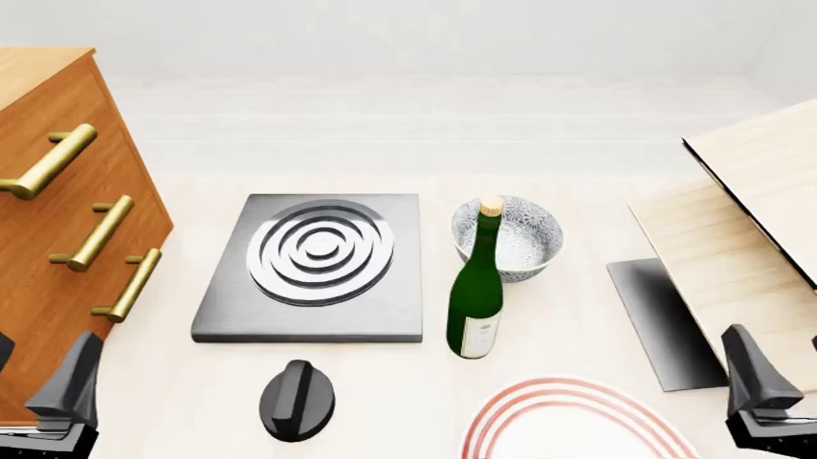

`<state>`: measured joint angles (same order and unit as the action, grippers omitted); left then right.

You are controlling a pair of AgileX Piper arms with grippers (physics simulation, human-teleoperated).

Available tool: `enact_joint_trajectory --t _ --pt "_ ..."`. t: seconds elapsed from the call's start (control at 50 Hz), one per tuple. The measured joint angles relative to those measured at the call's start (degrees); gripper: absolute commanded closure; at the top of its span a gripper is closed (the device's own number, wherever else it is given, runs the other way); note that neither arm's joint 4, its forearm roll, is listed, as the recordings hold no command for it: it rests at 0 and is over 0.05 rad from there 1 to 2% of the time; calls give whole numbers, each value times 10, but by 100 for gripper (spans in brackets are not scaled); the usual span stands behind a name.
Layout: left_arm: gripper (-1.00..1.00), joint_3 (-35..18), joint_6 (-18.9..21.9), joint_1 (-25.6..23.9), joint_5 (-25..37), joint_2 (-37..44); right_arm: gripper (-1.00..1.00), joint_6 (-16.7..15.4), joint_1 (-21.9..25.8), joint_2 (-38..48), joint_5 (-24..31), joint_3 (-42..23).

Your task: Turn on the stove.

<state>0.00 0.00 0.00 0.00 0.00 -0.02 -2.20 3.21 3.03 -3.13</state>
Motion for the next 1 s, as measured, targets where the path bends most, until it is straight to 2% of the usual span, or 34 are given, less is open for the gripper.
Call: enact_joint_trajectory --t 0.32,0.6,0.82,1.0 --pt "-100 0 0 0 0 0 -100 -2 37 -23 -21 19" --pt "-100 0 0 0 0 0 -100 3 79 -24 32 -52" --pt "-100 0 0 0 0 0 -100 -24 174 43 63 -125" --pt "-100 0 0 0 0 0 -100 -47 260 156 33 -151"
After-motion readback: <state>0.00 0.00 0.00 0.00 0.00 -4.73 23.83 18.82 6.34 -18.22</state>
